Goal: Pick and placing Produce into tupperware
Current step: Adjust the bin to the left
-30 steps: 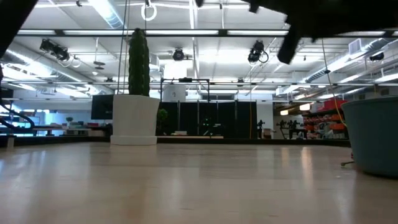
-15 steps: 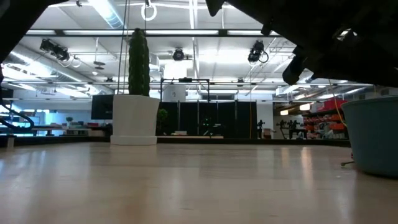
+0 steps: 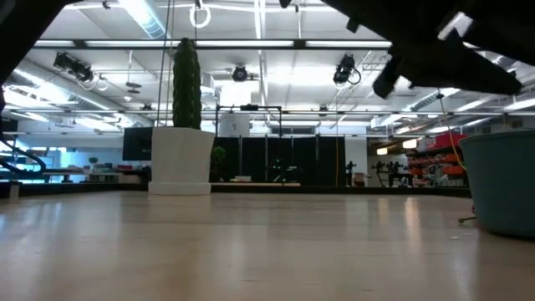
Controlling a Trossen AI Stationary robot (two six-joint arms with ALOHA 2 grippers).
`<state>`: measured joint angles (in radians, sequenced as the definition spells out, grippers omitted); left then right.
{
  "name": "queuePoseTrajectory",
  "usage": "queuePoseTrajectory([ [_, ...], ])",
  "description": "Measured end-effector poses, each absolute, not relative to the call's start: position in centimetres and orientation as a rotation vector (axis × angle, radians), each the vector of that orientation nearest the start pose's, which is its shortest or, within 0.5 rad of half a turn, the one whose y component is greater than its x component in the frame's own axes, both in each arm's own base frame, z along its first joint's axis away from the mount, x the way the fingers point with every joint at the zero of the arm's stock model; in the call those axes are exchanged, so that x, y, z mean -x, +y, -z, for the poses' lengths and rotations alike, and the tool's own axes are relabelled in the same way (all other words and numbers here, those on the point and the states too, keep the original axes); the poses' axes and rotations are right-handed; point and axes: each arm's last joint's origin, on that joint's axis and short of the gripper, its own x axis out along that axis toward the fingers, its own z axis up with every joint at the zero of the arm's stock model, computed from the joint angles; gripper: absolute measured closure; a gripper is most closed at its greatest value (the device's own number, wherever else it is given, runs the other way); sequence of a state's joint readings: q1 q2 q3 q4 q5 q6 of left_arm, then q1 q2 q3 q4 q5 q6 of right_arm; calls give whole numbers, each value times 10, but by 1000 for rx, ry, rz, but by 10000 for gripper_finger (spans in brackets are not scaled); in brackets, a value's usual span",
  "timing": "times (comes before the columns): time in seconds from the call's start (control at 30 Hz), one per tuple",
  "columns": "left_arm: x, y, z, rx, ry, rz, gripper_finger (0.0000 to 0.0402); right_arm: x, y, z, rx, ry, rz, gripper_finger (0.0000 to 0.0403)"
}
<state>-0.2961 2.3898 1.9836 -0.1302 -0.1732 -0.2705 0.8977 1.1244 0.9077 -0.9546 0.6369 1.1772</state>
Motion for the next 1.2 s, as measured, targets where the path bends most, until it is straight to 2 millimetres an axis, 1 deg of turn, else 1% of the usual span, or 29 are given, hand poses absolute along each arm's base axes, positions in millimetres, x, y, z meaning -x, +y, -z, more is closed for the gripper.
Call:
queuePoseTrajectory([
  [0.03, -522, -151, -198, 143, 524, 35, 230, -129, 146, -264, -316, 812, 245, 383],
  [0.07, -522, -147, -201, 142, 519, 19, 235, -124, 152, -264, -342, 814, 217, 392],
  [0.2, -521, -131, -214, 102, 512, -58, 259, -104, 179, -260, -495, 803, 149, 394],
  [0.27, -519, -121, -220, 86, 524, -111, 273, -95, 194, -254, -542, 795, 135, 398],
  [0.37, -516, -107, -226, 61, 551, -202, 295, -86, 221, -237, -643, 797, 136, 397],
  [0.47, -515, -95, -226, 49, 567, -280, 316, -84, 246, -216, -713, 796, 146, 399],
  [0.53, -515, -88, -226, 50, 569, -307, 330, -85, 258, -201, -764, 803, 169, 399],
  [0.6, -516, -82, -228, 73, 562, -325, 342, -87, 266, -188, -803, 825, 207, 400],
  [0.73, -515, -75, -230, 69, 571, -335, 363, -93, 271, -163, -827, 878, 315, 401],
  [0.87, -510, -75, -242, 52, 574, -330, 378, -103, 271, -147, -814, 956, 390, 401],
  [1.03, -501, -74, -266, 5, 548, -347, 389, -117, 264, -141, -766, 1001, 446, 402],
  [1.13, -493, -74, -280, -37, 531, -402, 389, -127, 253, -138, -714, 1061, 509, 402],
  [1.2, -490, -73, -289, -48, 502, -445, 386, -135, 248, -137, -685, 1090, 523, 402],
])
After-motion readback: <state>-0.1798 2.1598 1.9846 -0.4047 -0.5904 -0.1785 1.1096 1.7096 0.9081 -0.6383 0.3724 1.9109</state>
